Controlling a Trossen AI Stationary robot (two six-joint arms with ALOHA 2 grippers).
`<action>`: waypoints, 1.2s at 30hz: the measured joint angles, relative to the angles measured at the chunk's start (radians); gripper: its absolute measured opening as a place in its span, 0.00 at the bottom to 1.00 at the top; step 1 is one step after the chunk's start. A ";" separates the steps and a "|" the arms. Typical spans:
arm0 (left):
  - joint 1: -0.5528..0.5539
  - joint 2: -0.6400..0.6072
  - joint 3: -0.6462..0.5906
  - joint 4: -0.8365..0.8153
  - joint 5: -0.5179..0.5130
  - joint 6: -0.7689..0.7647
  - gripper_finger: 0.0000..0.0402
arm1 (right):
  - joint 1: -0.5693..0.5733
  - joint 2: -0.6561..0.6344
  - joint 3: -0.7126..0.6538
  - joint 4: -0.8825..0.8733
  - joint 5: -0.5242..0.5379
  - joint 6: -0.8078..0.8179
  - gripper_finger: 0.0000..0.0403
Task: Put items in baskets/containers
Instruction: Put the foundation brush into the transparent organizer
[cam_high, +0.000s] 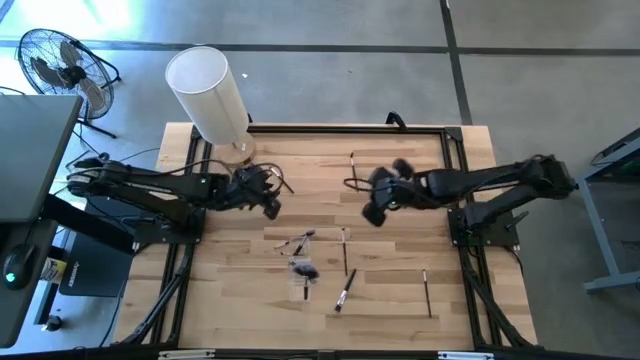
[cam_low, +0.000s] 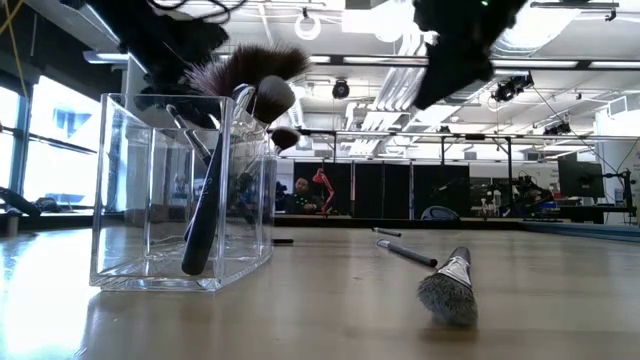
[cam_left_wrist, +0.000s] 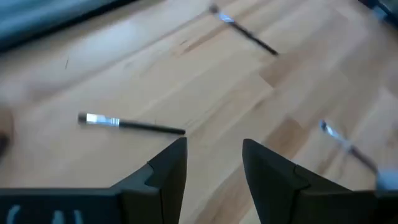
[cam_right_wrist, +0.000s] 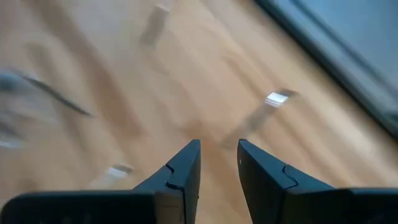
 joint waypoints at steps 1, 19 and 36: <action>0.013 0.024 0.012 -0.009 0.007 -0.064 0.38 | -0.010 -0.016 0.000 -0.050 0.023 -0.002 0.25; 0.173 0.504 0.344 -0.323 0.108 -0.632 0.38 | -0.282 -0.405 -0.426 0.213 -0.176 -0.225 0.25; 0.315 0.637 0.344 -0.300 0.099 -0.868 0.38 | -0.293 -0.446 -0.612 0.547 -0.431 -0.263 0.25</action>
